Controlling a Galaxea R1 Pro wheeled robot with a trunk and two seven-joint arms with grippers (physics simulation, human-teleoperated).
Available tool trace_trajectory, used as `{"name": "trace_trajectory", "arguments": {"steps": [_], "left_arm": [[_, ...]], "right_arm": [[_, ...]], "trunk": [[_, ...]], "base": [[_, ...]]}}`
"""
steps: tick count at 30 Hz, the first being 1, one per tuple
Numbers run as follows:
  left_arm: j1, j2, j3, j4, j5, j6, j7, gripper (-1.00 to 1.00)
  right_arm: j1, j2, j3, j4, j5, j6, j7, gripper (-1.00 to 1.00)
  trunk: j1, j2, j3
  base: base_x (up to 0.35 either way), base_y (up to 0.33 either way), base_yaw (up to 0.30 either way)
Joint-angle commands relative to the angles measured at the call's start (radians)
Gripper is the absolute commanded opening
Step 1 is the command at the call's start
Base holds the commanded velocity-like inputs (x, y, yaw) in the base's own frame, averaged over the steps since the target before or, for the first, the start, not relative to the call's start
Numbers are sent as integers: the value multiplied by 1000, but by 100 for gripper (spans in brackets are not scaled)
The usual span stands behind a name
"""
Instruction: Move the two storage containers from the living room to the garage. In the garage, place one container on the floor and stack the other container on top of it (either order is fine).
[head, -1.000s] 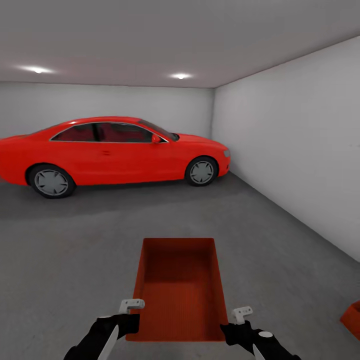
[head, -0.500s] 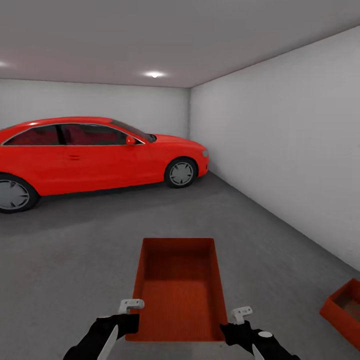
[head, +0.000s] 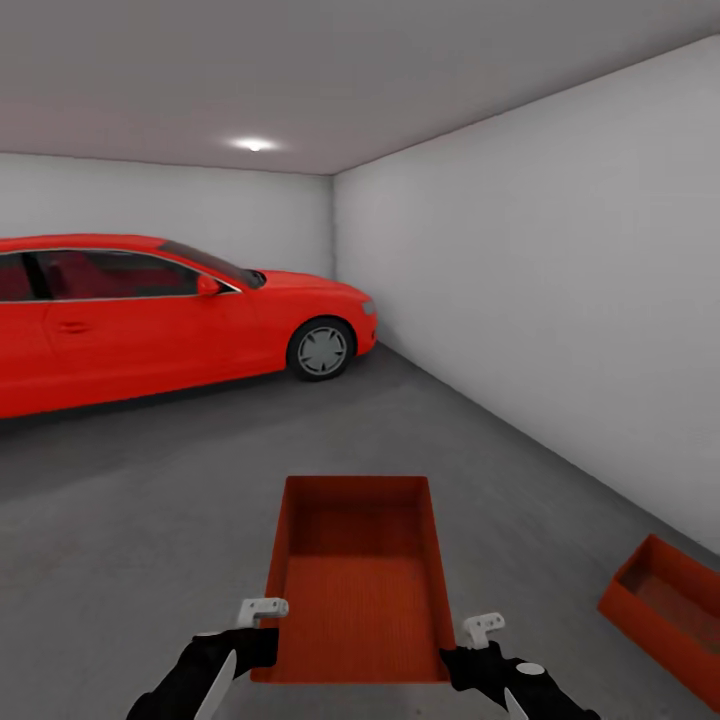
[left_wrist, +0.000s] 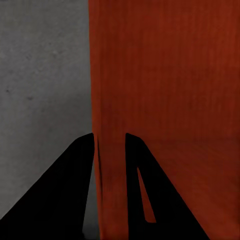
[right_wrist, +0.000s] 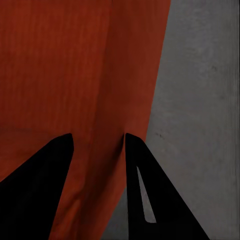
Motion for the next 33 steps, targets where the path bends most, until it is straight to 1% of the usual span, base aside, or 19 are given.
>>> {"name": "trace_trajectory", "arguments": {"steps": [1, 14, 17, 33], "left_arm": [[0, -12, -2, -3, 8, -62, 5, -100], [0, -13, -2, -3, 8, -61, 5, -100], [0, -13, -3, -3, 8, -61, 5, -100], [0, -13, -4, -3, 7, -61, 5, -100]], "right_arm": [[0, 25, -3, 2, 9, 6, 3, -100], [0, 25, -3, 2, 9, 6, 1, -100], [0, 25, -3, 2, 8, 6, 1, -100], [0, 25, -3, 2, 8, 6, 0, -100]], "trunk": [[1, -1, -1], [1, -1, -1], [1, -1, -1], [1, -1, -1]], "base": [[15, 0, -276], [3, 0, -276], [111, 0, -276], [300, 0, -279]]}}
